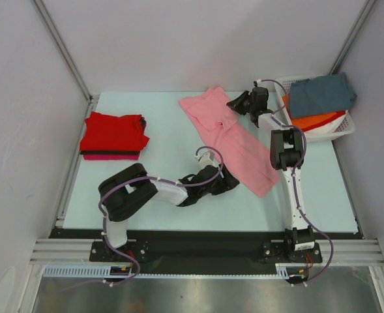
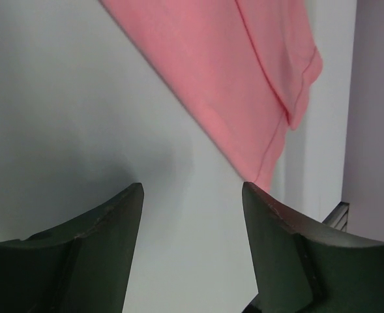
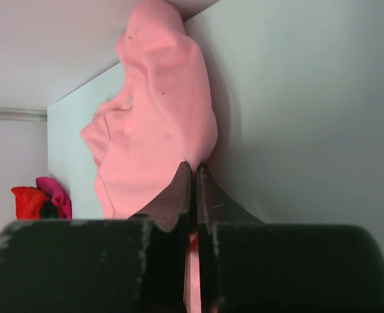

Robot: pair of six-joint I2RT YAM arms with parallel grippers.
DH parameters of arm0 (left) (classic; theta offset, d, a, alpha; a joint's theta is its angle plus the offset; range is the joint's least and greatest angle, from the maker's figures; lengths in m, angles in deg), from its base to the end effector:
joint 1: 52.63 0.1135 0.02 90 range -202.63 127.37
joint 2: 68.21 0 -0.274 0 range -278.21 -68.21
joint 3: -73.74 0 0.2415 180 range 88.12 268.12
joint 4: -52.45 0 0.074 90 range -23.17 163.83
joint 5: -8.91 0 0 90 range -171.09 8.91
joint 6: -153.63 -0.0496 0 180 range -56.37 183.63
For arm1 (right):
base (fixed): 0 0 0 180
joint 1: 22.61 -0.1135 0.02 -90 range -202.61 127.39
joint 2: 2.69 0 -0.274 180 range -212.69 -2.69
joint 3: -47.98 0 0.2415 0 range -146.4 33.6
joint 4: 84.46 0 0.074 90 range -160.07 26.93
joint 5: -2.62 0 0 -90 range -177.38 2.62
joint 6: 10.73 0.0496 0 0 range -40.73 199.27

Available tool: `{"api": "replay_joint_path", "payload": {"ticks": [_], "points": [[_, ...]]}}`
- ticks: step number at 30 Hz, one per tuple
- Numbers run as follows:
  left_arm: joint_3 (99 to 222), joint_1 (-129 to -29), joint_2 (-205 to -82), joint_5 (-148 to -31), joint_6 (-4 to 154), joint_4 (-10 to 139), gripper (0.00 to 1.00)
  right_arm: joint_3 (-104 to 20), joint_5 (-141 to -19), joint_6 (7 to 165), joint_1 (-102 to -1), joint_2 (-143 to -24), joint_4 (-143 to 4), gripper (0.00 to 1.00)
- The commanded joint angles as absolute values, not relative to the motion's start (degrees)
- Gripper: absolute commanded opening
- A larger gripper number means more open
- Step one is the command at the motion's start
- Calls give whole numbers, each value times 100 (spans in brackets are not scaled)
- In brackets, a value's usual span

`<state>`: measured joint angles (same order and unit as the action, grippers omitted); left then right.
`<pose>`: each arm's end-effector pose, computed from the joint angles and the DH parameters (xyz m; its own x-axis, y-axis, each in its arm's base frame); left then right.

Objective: Fold and stack the t-shirts
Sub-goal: Fold the tshirt

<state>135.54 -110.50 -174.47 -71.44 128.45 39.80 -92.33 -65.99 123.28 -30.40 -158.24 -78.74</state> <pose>0.2057 -0.3119 0.1426 -0.8062 -0.3937 -0.4415 0.0693 0.6784 -0.7315 0.6065 0.1012 0.1204 -0.5770 0.5740 -0.5810 -0.0872 0.6640 0.7426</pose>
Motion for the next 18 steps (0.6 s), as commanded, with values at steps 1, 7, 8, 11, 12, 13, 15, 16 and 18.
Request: {"api": "replay_joint_path", "payload": {"ticks": [1,7,8,11,12,13,15,16,18], "points": [[14076,-11204,-17963,-7265,13456,3835,67,-9200,-6778,12190,-2964,-15571,-8194,0],[15148,-11274,-18756,-7406,13930,4704,64,-8963,-7077,11961,-2982,-15351,-8237,0],[15280,-11301,-18861,-7336,14018,4862,63,-8919,-7077,11970,-2982,-15325,-8281,0],[15421,-11327,-18976,-7222,14141,5039,57,-8866,-7068,11978,-2973,-15272,-8396,0],[15422,-11336,-18985,-7178,14168,5048,54,-8848,-7060,11978,-2964,-15255,-8413,0],[15404,-11345,-18976,-7143,14177,5048,47,-8813,-7059,11970,-2973,-15246,-8440,0],[15430,-11336,-18994,-7037,14177,5057,39,-8778,-7051,11970,-2964,-15228,-8501,0],[15500,-11336,-19011,-7002,14168,5118,32,-8734,-7059,11970,-2956,-15211,-8528,0],[15606,-11336,-19142,-6949,14098,5119,26,-8690,-7051,11996,-2947,-15202,-8598,0]]}}
